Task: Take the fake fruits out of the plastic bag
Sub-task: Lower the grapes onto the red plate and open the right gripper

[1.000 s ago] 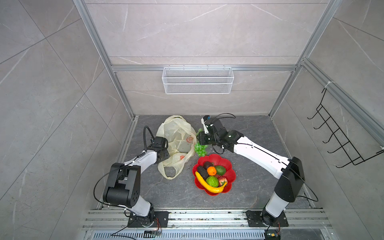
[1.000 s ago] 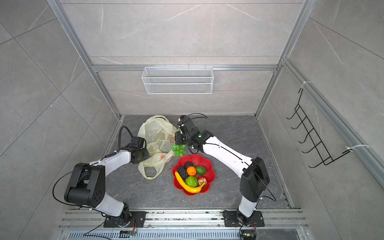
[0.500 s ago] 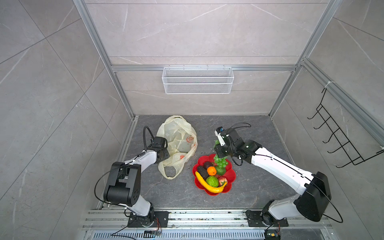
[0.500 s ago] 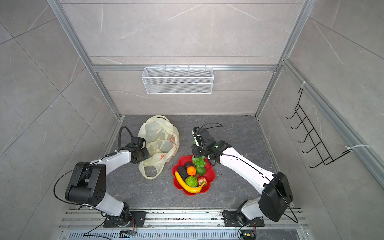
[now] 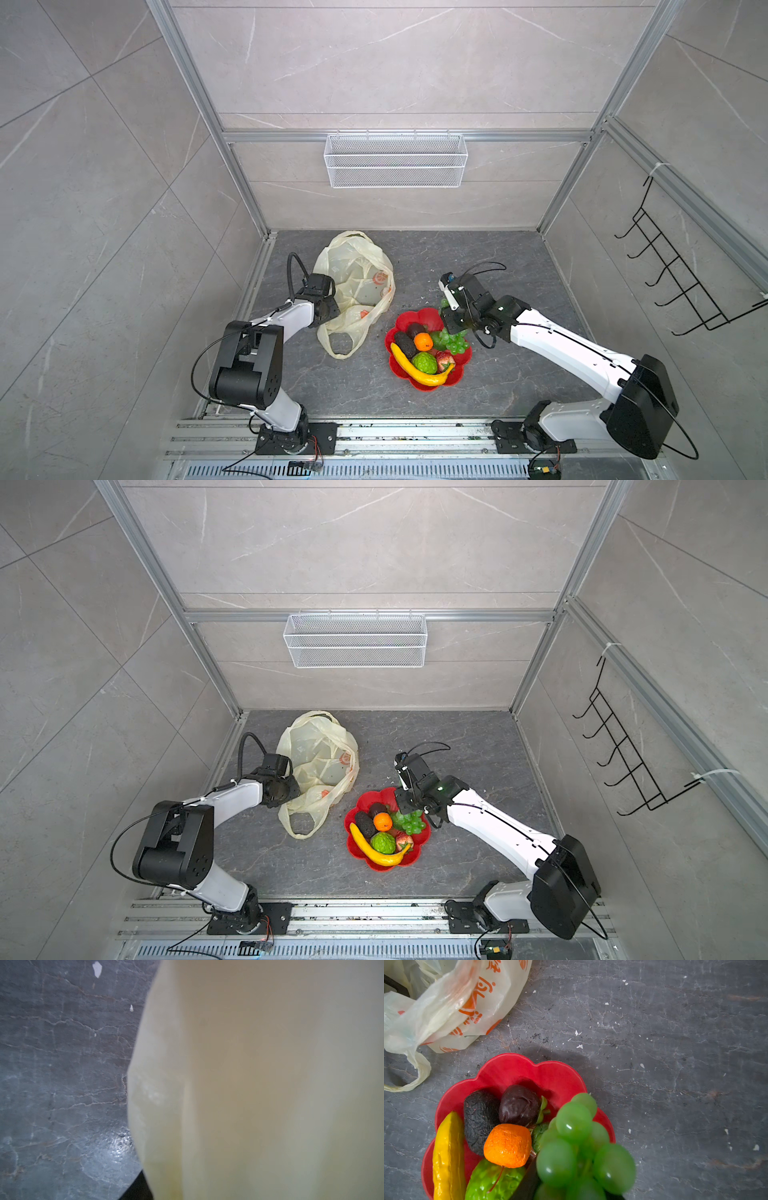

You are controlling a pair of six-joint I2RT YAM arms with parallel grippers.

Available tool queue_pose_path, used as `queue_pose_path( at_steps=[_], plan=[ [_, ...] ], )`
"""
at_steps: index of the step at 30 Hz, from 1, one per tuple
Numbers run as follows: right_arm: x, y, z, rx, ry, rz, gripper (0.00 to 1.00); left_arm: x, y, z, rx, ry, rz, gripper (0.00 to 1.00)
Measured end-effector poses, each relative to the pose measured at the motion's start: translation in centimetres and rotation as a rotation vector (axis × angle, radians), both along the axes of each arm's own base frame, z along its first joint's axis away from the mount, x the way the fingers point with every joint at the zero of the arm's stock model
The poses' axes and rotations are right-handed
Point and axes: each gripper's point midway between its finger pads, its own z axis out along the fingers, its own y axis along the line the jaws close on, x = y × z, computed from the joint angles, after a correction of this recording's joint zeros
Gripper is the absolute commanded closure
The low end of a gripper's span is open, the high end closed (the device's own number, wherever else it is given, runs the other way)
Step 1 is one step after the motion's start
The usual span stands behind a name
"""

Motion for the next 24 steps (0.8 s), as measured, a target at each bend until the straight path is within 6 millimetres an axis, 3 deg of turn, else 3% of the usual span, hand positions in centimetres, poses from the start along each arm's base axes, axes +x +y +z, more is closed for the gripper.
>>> queue_pose_path(
  at_steps=[24],
  plan=[
    [0.6,1.5,-4.9,-0.081,0.080,0.109,0.61,0.0,0.0,0.0,0.000,0.001,0.000,0.58]
  ],
)
